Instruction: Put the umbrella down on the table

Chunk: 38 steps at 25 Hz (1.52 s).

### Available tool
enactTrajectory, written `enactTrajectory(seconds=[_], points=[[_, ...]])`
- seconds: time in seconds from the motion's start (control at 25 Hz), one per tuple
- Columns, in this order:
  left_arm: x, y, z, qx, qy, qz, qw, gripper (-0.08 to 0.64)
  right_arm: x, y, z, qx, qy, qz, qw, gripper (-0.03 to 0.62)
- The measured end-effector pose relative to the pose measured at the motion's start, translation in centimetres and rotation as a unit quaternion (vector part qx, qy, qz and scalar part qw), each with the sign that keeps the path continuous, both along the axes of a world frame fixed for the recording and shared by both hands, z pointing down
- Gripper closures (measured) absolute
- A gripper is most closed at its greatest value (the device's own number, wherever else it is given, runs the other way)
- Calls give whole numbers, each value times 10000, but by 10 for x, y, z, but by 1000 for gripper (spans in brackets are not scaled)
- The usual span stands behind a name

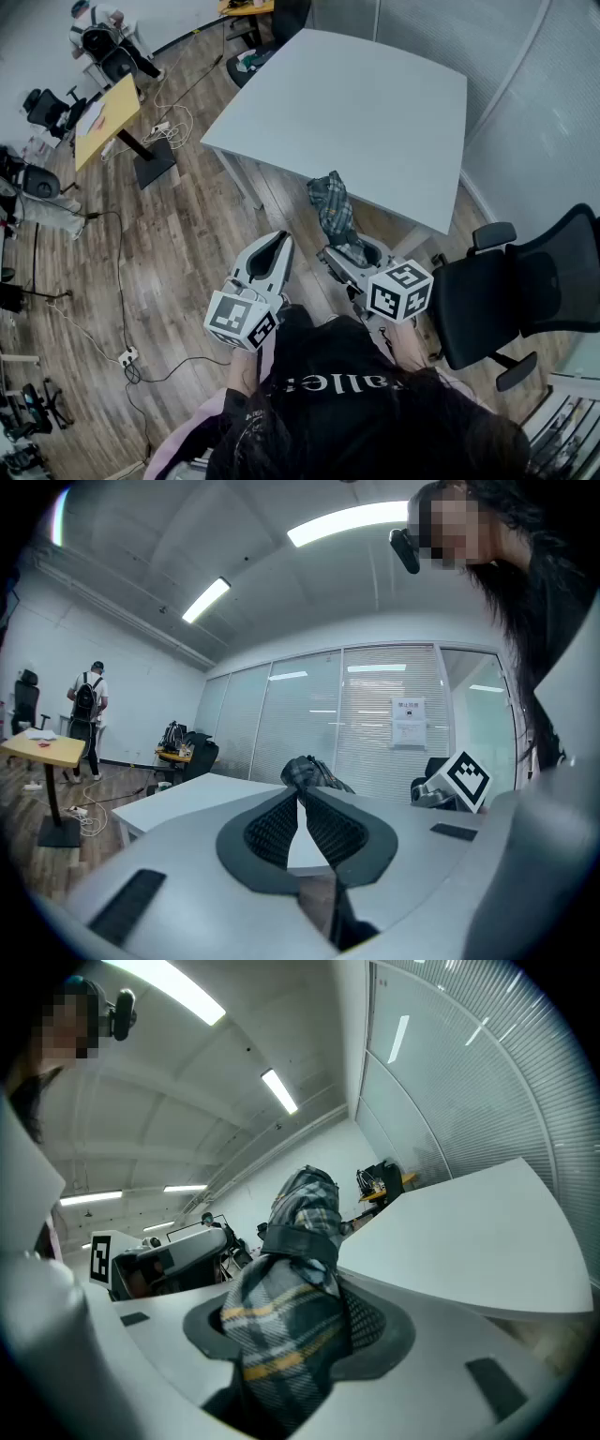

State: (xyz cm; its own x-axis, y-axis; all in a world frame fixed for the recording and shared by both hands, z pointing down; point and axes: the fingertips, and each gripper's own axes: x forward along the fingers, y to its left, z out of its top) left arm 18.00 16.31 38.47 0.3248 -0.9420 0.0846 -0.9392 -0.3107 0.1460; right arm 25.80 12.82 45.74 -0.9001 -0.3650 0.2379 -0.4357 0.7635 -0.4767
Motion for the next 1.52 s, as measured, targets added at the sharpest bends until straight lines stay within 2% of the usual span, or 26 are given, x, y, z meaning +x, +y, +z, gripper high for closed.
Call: enactTrajectory(seconds=[0.96,1.32,1.52], points=[[-9,0,21,-240,35,-158,9996,531,-6,-8,16,-188,-2,-128,9997,368],[-71,-30,26,-214,157,-158,9995,531,-68,-40,18,-179,63,-137,9997,368],[-123,-59,28,-311,101,-33,9995,531,-116,-67,19,-264,88,26,9996,368]])
